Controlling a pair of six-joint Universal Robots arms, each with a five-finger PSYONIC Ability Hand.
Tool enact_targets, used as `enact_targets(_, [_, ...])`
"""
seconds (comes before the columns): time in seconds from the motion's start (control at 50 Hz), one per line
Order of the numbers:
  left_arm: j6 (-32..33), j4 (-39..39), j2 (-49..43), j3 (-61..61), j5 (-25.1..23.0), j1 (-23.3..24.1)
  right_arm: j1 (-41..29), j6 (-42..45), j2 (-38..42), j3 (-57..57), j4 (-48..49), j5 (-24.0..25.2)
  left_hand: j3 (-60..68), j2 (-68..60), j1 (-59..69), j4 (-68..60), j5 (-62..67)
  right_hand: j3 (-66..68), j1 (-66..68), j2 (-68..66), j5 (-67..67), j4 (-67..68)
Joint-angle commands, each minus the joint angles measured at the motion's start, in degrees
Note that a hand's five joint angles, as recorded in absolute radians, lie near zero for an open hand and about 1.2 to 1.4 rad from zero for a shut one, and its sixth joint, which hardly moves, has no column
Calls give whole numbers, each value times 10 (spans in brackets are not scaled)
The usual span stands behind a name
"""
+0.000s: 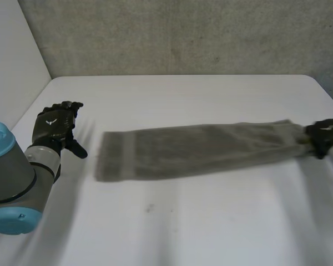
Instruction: Fold the towel.
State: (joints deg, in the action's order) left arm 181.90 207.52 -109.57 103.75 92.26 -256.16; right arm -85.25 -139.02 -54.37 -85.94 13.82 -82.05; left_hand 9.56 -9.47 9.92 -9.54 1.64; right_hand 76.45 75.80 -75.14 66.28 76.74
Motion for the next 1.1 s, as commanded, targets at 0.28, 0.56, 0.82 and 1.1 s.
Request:
enact_targets(0.28, [0,2,2,1,0,4,-216,49,-99,53,-2,-17,4,-5,1,-5,-16,36,42,-49,37,33])
enact_targets(0.56, [1,3,-1,1,0,7,-454,51,37,105,-3,15,4,-5,1,-5,-16,36,42,-49,37,33])
enact_targets(0.82, [6,16,-3,7,0,7,-506,47,97,124,-8,57,4,-5,1,-5,-16,36,42,-49,37,33])
enact_targets(1.1, [7,23,-3,8,0,7,-501,27,64,153,-63,87,4,-5,1,-5,-16,-664,-658,651,-663,-667])
